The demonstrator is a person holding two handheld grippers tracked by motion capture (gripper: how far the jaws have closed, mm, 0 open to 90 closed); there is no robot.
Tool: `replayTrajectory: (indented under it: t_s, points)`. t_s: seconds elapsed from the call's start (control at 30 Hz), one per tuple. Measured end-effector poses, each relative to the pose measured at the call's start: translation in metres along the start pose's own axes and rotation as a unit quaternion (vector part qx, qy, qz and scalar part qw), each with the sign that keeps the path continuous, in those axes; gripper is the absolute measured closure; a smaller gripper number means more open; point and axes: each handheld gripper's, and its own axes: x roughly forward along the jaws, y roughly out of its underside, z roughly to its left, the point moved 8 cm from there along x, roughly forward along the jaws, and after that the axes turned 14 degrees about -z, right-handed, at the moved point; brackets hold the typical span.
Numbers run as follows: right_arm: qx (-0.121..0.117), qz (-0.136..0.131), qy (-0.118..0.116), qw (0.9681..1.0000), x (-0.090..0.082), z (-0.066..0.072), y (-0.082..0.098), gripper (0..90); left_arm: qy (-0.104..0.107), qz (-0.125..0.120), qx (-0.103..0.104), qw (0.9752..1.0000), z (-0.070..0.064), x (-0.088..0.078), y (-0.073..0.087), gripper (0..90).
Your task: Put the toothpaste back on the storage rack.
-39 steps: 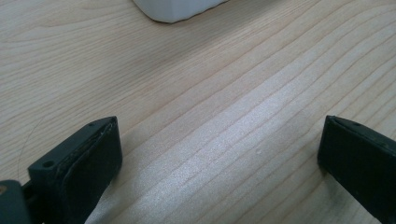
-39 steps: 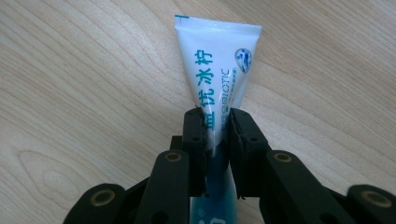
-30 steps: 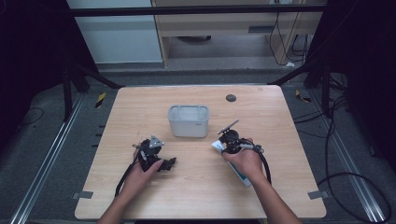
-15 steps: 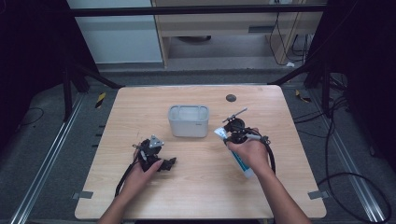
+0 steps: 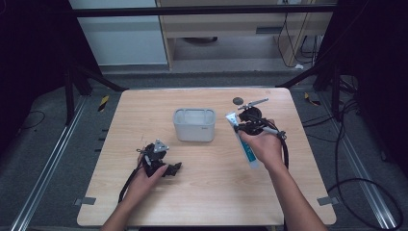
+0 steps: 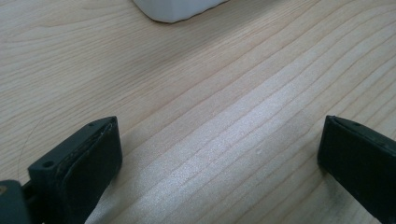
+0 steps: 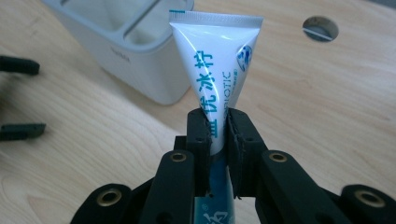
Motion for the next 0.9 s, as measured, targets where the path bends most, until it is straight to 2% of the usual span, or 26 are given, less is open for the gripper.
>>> replayTrajectory:
  t_s: [0.2, 0.33, 0.4, 0.53, 0.57, 0.6, 0.73, 0.9]
  points:
    - [-0.002, -0.040, 0.004, 0.9992, -0.004, -0.001, -0.018, 80.1, 0.000, 0.000, 0.000, 1.0000, 0.000, 0.000, 0.000, 0.0]
    - [0.002, -0.064, 0.006, 0.9979, -0.007, 0.002, -0.030, 80.1, 0.000, -0.001, -0.001, 1.0000, 0.000, 0.000, 0.000, 0.0]
    - [-0.004, -0.079, 0.011, 0.9968, -0.008, 0.003, -0.037, 80.1, 0.000, -0.001, -0.001, 1.0000, 0.000, 0.000, 0.000, 0.0]
    - [0.000, -0.111, 0.014, 0.9937, -0.010, 0.008, -0.052, 80.1, 0.000, -0.001, 0.000, 1.0000, 0.000, 0.000, 0.000, 0.0]
    - [0.000, -0.111, 0.014, 0.9937, -0.010, 0.008, -0.052, 80.1, 0.000, -0.001, 0.000, 1.0000, 0.000, 0.000, 0.000, 0.0]
    - [-0.002, -0.129, 0.016, 0.9916, -0.011, 0.011, -0.061, 80.1, 0.000, -0.001, 0.000, 1.0000, 0.000, 0.000, 0.000, 0.0]
    - [-0.001, -0.144, 0.018, 0.9894, -0.011, 0.015, -0.070, 80.0, 0.000, -0.001, 0.000, 1.0000, 0.000, 0.000, 0.000, 0.0]
    - [-0.001, -0.176, 0.023, 0.9841, -0.011, 0.020, -0.090, 80.0, 0.000, -0.001, 0.000, 1.0000, 0.000, 0.000, 0.000, 0.0]
